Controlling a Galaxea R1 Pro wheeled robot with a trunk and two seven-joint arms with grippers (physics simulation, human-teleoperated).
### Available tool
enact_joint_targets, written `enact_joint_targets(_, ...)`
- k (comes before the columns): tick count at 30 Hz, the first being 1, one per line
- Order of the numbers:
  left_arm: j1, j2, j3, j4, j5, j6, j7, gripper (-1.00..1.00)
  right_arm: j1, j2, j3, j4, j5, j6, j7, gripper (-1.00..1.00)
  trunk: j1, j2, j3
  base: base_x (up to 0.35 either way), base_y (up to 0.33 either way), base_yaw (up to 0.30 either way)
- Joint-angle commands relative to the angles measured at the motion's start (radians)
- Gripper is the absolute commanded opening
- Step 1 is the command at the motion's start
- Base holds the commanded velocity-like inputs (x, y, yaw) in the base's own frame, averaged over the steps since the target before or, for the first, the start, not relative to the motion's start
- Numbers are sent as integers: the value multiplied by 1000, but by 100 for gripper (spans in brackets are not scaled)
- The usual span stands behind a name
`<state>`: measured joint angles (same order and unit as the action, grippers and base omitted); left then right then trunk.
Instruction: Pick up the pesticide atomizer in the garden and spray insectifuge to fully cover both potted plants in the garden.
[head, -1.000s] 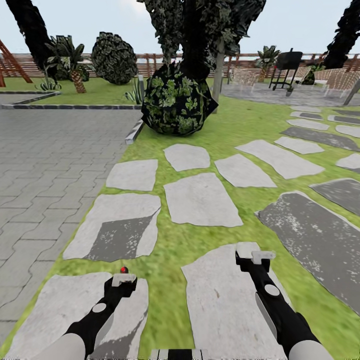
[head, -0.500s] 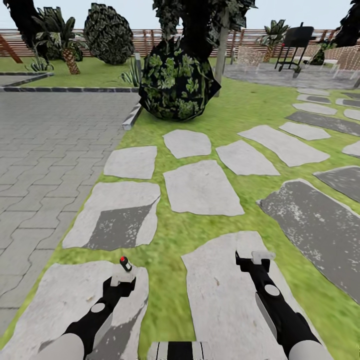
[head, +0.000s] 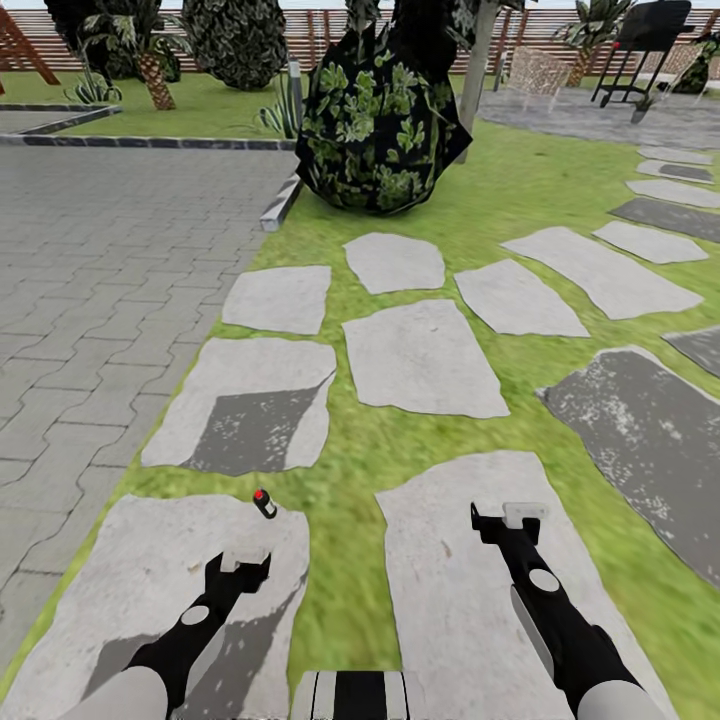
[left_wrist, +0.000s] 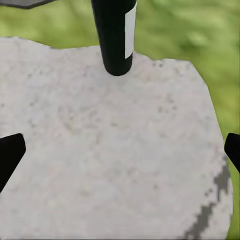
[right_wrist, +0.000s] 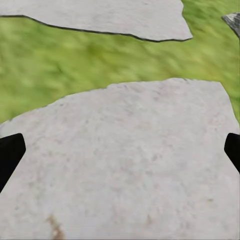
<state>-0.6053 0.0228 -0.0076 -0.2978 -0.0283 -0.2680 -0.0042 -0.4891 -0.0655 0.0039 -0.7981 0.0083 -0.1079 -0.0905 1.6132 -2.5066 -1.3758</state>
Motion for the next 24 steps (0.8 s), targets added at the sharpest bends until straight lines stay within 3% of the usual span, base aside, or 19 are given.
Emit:
enact_joint_targets(1, -1, 0, -1, 1, -3, -3, -1, 100, 0, 0, 1, 0, 1, -3, -3, 100, 0, 0, -1, 0, 0, 112)
enact_joint_targets(11, 1, -1, -3, -3, -4, -5, -1, 100, 0, 0, 1, -4, 2, -3, -3, 100, 0, 0, -3, 5, 0, 16)
enact_joint_targets(18, 1, 0, -3, -3, -4, -5, 1, 100, 0, -1, 1, -2, 2, -3, -3, 100, 0, 0, -3, 184, 0, 0)
enact_joint_targets(24, 1, 0, -3, -3, -4, -5, 1, 100, 0, -1, 1, -1, 2, -3, -3, 100, 0, 0, -3, 29, 0, 0)
